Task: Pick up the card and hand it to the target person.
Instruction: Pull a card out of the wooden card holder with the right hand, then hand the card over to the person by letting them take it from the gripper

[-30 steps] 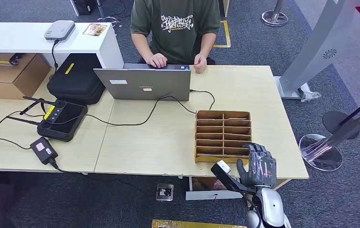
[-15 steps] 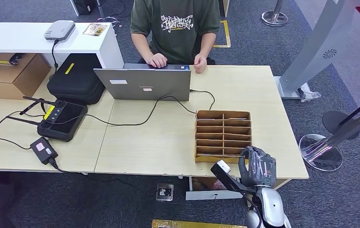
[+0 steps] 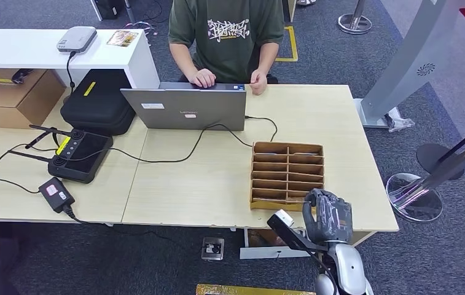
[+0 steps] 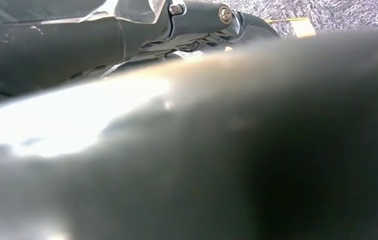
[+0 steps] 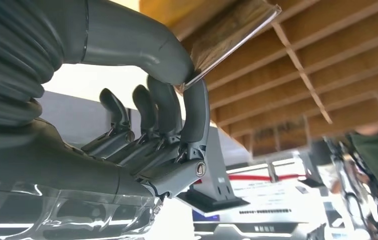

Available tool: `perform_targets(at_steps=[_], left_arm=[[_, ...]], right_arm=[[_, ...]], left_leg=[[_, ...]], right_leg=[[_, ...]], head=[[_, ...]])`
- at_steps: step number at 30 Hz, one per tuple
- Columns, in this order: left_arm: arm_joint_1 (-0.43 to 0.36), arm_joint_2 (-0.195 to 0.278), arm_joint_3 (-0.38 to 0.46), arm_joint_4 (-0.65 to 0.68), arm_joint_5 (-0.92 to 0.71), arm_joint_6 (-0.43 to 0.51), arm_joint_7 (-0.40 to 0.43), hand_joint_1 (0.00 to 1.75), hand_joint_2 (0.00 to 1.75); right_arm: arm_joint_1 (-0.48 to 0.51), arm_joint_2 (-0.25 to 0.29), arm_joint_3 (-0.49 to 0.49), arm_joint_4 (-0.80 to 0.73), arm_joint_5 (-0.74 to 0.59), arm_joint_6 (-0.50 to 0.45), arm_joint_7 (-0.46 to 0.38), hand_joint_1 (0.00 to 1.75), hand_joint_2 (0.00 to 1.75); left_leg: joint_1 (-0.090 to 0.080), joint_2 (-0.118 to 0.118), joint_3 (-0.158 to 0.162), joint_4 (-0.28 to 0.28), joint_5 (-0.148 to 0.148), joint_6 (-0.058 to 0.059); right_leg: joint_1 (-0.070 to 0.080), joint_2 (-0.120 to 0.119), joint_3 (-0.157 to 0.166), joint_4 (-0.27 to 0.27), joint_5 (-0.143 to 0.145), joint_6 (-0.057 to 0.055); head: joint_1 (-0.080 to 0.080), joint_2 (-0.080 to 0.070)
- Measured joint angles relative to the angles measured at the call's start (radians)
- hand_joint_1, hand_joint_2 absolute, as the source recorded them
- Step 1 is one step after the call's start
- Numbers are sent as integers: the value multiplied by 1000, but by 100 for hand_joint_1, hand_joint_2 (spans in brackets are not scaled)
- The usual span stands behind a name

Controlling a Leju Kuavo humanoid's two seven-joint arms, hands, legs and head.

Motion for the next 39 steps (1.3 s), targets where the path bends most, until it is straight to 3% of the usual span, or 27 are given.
perform_targets(at_steps=[5,11,18,34,39], left_arm=[[0,0,-1,0,5,0,-9,0,0],[0,0,-1,0,15,6,-15,0,0],[0,0,-1,0,20,12,-16,0,0],[-1,2,-1,0,31,11,-14,0,0],[-1,2,-1,0,32,11,-14,0,0]], right_arm=[[17,-12,7,-123,-32,-21,-18,160,175],[22,-63,8,-269,-49,-60,-26,164,175],[-3,-101,7,-339,-54,-59,-20,162,175],[-216,-152,-14,-146,-108,-70,-33,166,175],[-243,-156,-14,-103,-108,-75,-35,167,175]], left_leg=[[0,0,0,0,0,0],[0,0,0,0,0,0],[0,0,0,0,0,0],[0,0,0,0,0,0],[0,0,0,0,0,0]], right_leg=[[0,0,0,0,0,0],[0,0,0,0,0,0],[0,0,0,0,0,0],[0,0,0,0,0,0],[0,0,0,0,0,0]], head=[[0,0],[0,0],[0,0],[0,0],[0,0]])
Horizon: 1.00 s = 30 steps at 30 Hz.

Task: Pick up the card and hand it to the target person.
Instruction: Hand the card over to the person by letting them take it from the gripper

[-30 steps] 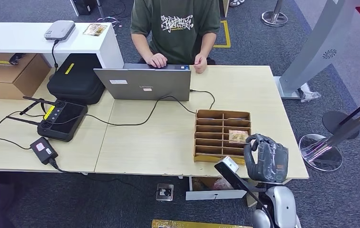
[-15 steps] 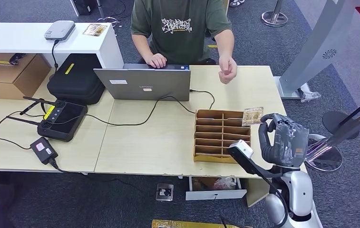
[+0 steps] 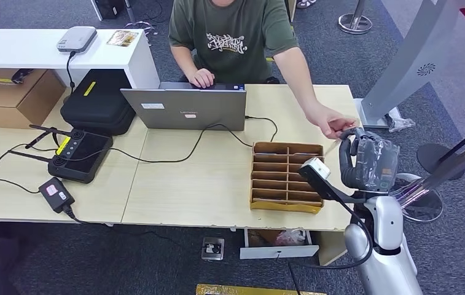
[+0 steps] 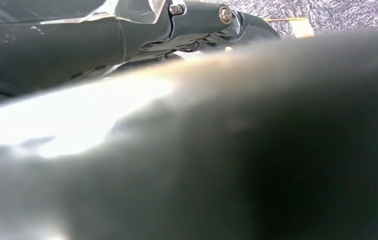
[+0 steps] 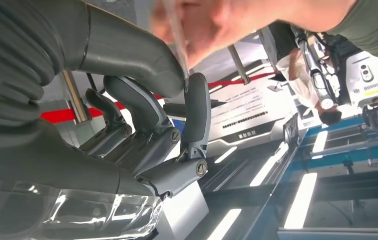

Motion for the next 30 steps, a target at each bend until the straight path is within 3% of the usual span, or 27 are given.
perform_targets(at_steps=[1,2,5,6,8,11,16,30], left_arm=[[0,0,0,0,0,0,0,0,0],[0,0,0,0,0,0,0,0,0],[0,0,0,0,3,3,0,0,0],[0,1,0,0,4,4,0,0,0],[0,1,0,0,6,7,-1,0,0],[0,1,0,0,8,9,-4,0,0],[-1,1,0,0,12,13,-5,0,0],[-1,1,0,0,17,19,-6,0,0]], right_arm=[[-2,0,0,5,0,0,0,165,175],[-4,0,0,9,0,-1,-1,153,175],[-16,0,0,23,0,-1,-2,39,175],[-23,0,0,28,0,-1,-2,9,175],[-39,0,0,42,0,1,-2,4,175],[-59,1,0,62,0,4,-2,32,175],[-77,3,5,86,0,9,-4,2,175],[-91,3,16,117,-24,-7,-12,0,175]], left_leg=[[0,0,0,0,0,0],[0,0,0,0,0,0],[0,0,0,0,0,0],[0,0,0,0,0,0],[0,0,0,0,0,0],[0,0,0,0,0,0],[0,0,0,0,0,0],[0,0,0,0,0,0]], right_leg=[[0,0,0,0,0,0],[0,0,0,0,0,0],[0,0,0,0,0,0],[0,0,0,0,0,0],[0,0,0,0,0,0],[0,0,0,0,0,0],[0,0,0,0,0,0],[0,0,0,0,0,0]], head=[[0,0],[0,0],[0,0],[0,0],[0,0],[0,0],[0,0],[0,0]])
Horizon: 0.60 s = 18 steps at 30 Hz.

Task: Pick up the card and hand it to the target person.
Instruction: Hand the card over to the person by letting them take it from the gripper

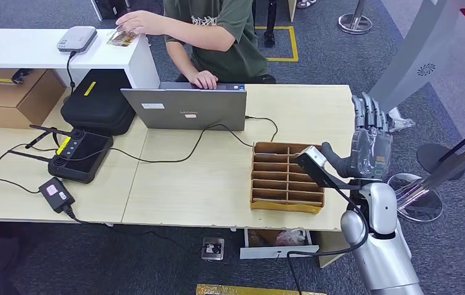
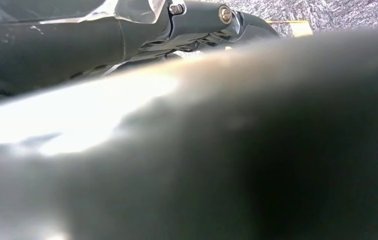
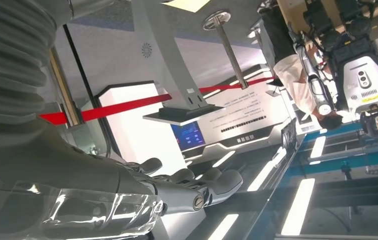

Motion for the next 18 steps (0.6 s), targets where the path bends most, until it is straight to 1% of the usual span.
perform_targets(at_steps=[7,9,11,14,16,18], left_arm=[[0,0,0,0,1,-2,-1,0,0],[0,0,-1,0,1,-4,-1,0,0],[0,0,-1,0,2,-6,-1,0,0],[0,0,-2,0,5,-9,-1,0,0],[0,1,-3,0,5,-10,-1,0,0],[0,1,-6,0,5,-12,0,0,0]], right_arm=[[23,0,0,0,-18,-15,-9,0,175],[28,0,0,0,-45,-14,-17,0,175],[40,0,0,-3,-124,-6,-46,0,175],[77,0,0,-17,-296,29,-121,0,175],[108,2,0,-35,-415,80,-178,0,175],[138,8,-2,-55,-554,163,-230,0,175]], left_leg=[[0,0,0,0,0,0],[0,0,0,0,0,0],[0,0,0,0,0,0],[0,0,0,0,0,0],[0,0,0,0,0,0],[0,0,0,0,0,0]], right_leg=[[0,0,0,0,0,0],[0,0,0,0,0,0],[0,0,0,0,0,0],[0,0,0,0,0,0],[0,0,0,0,0,0],[0,0,0,0,0,0]], head=[[0,0],[0,0],[0,0],[0,0],[0,0],[0,0]])
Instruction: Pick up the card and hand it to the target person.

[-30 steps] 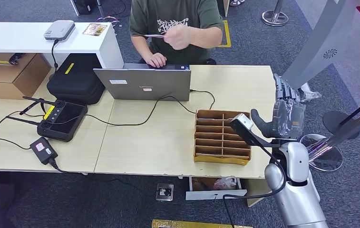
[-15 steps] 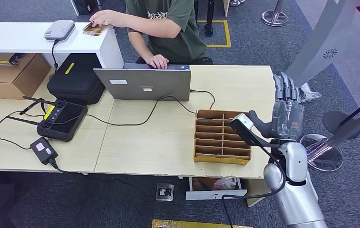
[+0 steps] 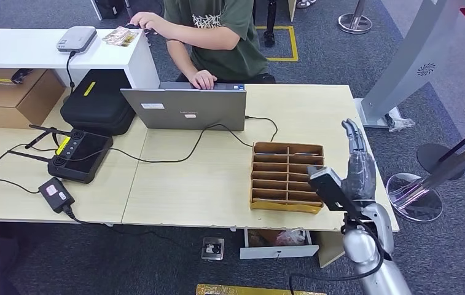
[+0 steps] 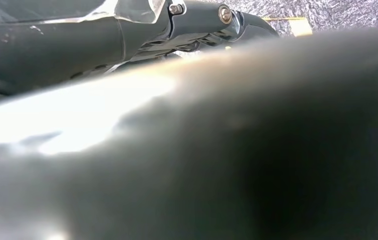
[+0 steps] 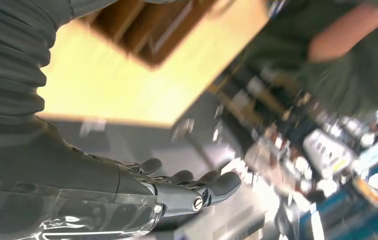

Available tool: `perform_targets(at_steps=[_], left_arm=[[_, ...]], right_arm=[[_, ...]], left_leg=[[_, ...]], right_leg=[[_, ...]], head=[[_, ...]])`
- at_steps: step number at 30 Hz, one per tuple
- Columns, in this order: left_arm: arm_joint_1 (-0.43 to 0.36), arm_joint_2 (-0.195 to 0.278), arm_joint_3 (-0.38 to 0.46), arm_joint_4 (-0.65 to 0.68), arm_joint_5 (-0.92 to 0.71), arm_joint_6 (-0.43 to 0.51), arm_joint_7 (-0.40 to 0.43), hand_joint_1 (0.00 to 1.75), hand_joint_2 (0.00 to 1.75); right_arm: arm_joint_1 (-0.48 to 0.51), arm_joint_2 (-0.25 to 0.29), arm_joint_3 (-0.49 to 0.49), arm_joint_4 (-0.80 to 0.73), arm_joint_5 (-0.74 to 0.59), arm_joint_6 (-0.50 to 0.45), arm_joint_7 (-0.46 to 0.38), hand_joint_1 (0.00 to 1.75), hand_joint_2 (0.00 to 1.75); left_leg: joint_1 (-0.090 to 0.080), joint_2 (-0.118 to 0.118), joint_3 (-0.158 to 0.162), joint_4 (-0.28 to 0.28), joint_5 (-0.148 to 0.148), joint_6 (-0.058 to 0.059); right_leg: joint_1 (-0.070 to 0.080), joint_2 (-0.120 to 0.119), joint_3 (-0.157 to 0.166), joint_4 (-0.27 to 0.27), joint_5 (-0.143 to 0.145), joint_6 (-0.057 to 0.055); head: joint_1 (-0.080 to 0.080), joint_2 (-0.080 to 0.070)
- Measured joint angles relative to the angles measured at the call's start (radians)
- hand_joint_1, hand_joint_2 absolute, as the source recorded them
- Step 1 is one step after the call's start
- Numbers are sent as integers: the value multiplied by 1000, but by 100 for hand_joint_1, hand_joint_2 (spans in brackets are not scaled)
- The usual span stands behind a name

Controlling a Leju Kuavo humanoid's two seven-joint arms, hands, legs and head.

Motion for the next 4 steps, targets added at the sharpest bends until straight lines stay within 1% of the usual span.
perform_targets(at_steps=[3,4], left_arm=[[0,0,-5,0,-3,-7,3,0,0],[0,0,-6,0,-4,-9,4,0,0]], right_arm=[[46,18,-5,-19,-208,139,-59,0,175],[54,22,-6,-20,-238,158,-67,0,175]], left_leg=[[0,0,0,0,0,0],[0,0,0,0,0,0]], right_leg=[[0,0,0,0,0,0],[0,0,0,0,0,0]], head=[[0,0],[0,0]])
